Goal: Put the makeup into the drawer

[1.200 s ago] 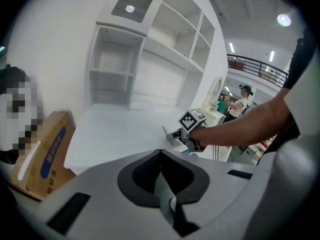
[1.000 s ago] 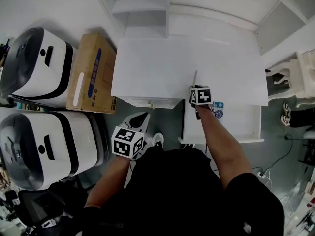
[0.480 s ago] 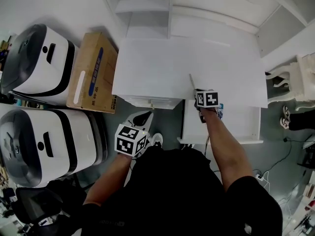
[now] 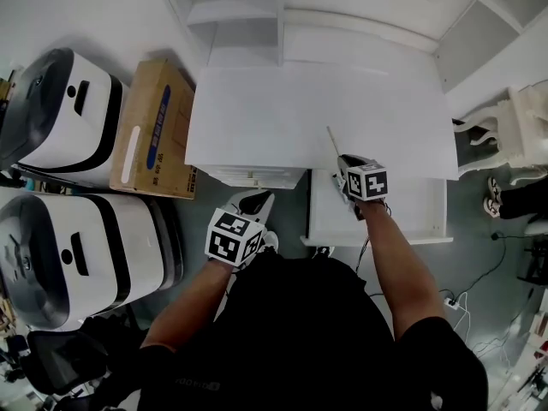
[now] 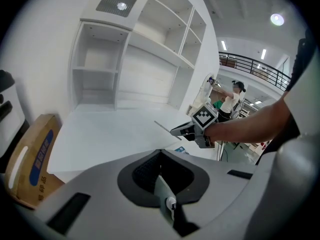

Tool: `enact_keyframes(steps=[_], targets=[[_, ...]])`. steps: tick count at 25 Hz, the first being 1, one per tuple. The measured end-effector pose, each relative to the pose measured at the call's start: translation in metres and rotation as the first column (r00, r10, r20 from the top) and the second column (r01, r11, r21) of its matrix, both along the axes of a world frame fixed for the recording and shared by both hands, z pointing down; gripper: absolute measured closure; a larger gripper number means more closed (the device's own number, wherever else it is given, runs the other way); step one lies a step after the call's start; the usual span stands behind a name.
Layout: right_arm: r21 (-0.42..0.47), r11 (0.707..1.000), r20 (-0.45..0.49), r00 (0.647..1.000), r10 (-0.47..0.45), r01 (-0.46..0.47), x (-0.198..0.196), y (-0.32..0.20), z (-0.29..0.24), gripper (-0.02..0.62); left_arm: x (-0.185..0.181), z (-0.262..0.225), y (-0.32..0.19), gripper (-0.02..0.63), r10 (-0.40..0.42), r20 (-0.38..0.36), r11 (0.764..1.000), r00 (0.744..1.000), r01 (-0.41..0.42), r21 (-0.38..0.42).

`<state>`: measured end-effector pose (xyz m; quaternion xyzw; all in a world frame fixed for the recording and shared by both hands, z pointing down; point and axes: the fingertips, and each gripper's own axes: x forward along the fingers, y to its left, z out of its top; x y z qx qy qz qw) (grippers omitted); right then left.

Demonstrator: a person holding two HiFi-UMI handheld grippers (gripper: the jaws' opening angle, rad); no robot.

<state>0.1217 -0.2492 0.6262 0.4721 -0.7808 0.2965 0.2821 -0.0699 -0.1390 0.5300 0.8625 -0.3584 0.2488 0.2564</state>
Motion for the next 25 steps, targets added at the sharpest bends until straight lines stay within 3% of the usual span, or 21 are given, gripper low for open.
enact_keyframes(steps=[8, 16, 20, 25], targets=[[0.047, 0.99, -0.087, 0.988, -0.125, 0.13, 0.037, 0.05, -0.017, 0.549, 0.028, 0.001, -0.002, 0.598, 0.034, 0.008, 0.999, 0.999, -0.034, -0.001], [0.0, 0.96, -0.197, 0.942, -0.273, 0.279, 0.051, 0.106, 0.001, 0.549, 0.054, 0.008, -0.005, 0.6, 0.045, 0.014, 0.999, 0.999, -0.045, -0.017], [-0.06, 0.923, -0.249, 0.89, -0.382, 0.379, 0.051, 0.128, 0.023, 0.549, 0.066, 0.008, -0.003, 0.6, 0.044, 0.01, 0.999, 0.999, -0.044, -0.018], [-0.181, 0.84, -0.319, 0.777, -0.543, 0.512, 0.048, 0.151, 0.066, 0.549, 0.069, 0.011, 0.004, 0.6, 0.029, 0.02, 0.999, 0.999, -0.029, -0.027]])
